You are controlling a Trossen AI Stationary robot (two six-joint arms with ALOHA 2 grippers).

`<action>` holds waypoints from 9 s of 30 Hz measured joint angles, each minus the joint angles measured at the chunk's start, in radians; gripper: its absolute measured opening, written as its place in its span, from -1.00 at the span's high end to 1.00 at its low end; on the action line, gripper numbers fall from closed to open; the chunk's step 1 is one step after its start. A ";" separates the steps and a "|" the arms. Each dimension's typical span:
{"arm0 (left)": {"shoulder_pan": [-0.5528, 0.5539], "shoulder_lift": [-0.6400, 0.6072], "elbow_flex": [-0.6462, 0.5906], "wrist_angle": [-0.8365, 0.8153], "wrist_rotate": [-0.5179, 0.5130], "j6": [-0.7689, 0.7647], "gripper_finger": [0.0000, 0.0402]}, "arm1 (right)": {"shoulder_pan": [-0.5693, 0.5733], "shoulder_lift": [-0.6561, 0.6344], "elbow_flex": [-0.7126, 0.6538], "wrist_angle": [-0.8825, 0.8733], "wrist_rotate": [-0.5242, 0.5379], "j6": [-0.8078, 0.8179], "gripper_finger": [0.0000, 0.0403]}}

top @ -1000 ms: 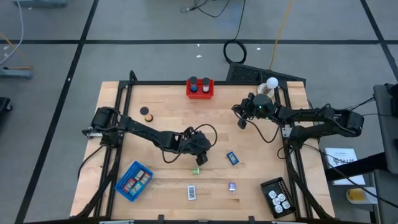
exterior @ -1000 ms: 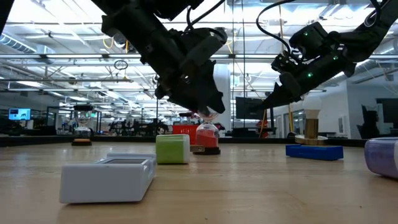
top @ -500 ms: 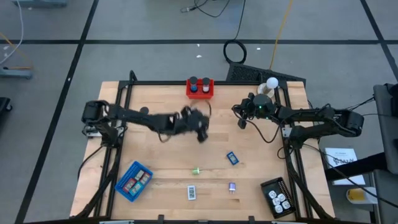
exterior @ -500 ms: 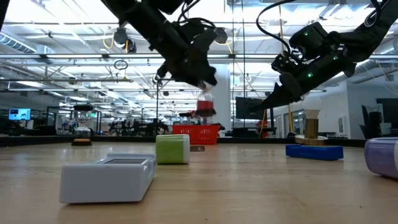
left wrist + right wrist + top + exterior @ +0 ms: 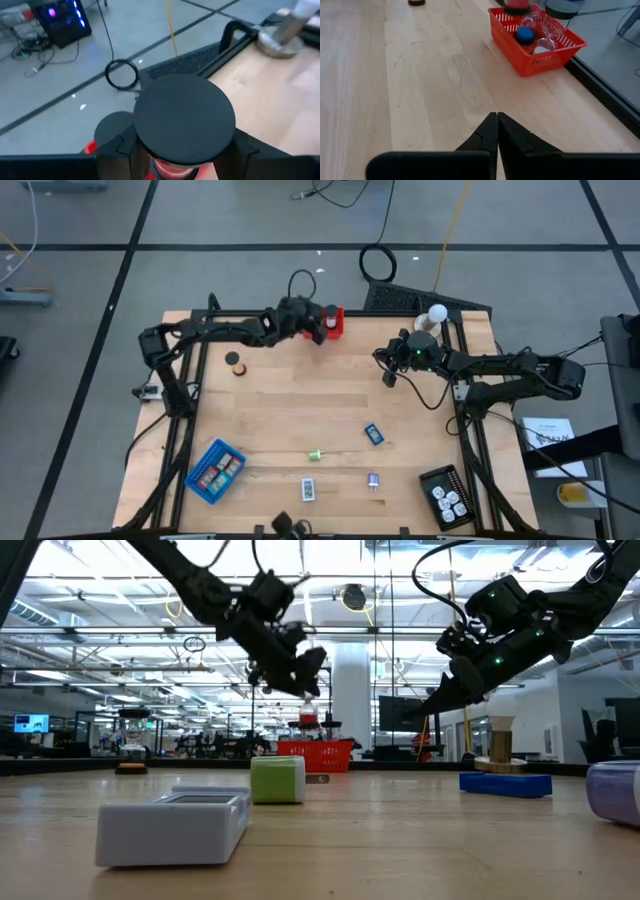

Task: Pick & Place Office items
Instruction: Put the red hourglass into the red bin, then put the blue digital timer into the blue bin

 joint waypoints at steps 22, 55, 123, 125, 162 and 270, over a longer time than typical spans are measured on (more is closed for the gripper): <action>0.030 0.177 0.000 0.103 0.017 0.043 0.12 | 0.000 0.000 0.000 0.000 0.000 -0.018 1.00; 0.004 0.133 0.000 0.065 0.001 0.083 -0.32 | 0.002 0.000 0.000 0.000 -0.001 -0.017 1.00; -0.085 -0.165 -0.726 0.997 0.460 0.104 0.92 | 0.429 0.001 0.354 -0.881 0.457 1.010 1.00; -0.085 -0.165 -0.726 0.996 0.451 0.115 0.92 | 0.454 0.001 0.383 -0.922 0.482 1.060 1.00; -0.085 -0.165 -0.726 0.993 0.461 0.109 0.92 | 0.776 0.407 0.584 -1.006 0.106 1.476 -0.09; -0.526 -0.099 -0.110 -0.453 0.095 -0.657 -0.13 | 0.072 -0.266 -0.144 0.113 0.127 -0.122 1.00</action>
